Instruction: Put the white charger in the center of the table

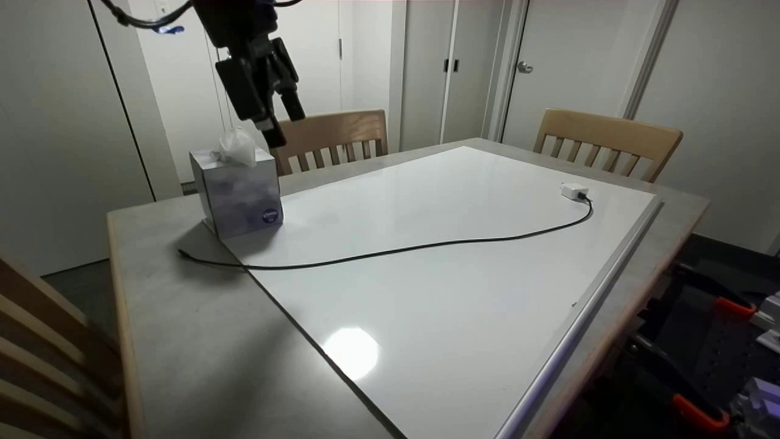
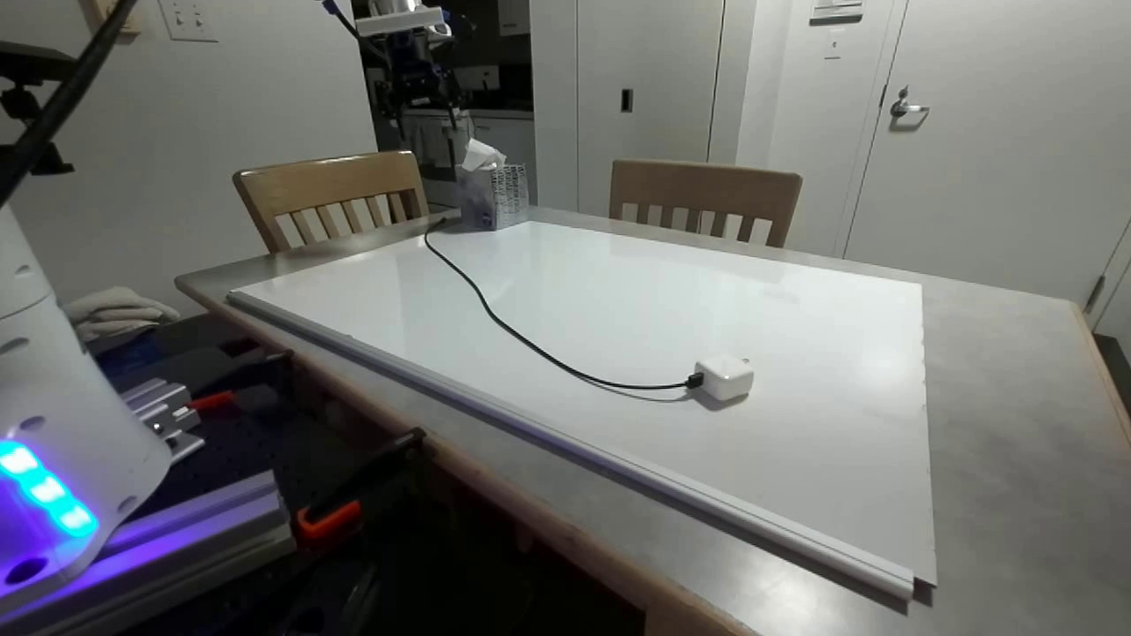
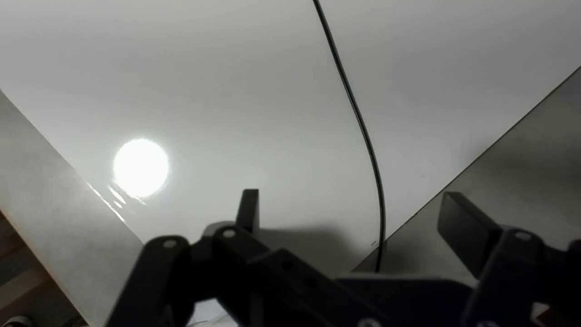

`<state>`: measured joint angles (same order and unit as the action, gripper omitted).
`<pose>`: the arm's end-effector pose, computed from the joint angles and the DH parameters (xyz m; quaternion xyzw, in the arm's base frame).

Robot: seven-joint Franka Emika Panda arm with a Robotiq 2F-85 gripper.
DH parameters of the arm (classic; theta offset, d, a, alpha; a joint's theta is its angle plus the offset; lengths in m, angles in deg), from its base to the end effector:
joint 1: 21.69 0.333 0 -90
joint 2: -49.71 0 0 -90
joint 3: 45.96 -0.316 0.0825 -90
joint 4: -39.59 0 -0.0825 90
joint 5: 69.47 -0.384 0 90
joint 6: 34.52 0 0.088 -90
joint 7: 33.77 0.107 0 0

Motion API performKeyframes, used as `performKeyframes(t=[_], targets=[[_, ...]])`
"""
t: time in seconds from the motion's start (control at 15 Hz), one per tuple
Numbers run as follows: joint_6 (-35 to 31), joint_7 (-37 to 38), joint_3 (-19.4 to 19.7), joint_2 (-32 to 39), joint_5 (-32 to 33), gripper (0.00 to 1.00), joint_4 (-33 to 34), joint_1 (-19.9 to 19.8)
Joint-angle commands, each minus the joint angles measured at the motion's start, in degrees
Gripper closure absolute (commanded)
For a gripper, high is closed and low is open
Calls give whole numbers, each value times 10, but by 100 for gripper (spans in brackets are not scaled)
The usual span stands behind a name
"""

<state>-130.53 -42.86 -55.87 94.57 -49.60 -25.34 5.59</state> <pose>0.6234 0.3862 0.3285 0.9002 0.4067 -0.0855 0.1304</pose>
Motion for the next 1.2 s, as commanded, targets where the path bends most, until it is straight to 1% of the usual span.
performKeyframes(t=[0.0,0.33,0.47,0.53,0.67,0.8,0.87,1.13], targets=[[-49,28,3,22,-2,0,11,-1],[-144,79,-7,28,-48,0,-9,-18],[-171,80,-8,36,-61,0,-5,-22],[-183,68,-11,43,-65,0,2,-22],[-193,52,-15,52,-74,0,9,-24],[-190,19,-25,57,-86,0,12,-30],[-186,52,-8,46,-73,0,0,-16],[-186,51,-9,48,-73,0,1,-15]])
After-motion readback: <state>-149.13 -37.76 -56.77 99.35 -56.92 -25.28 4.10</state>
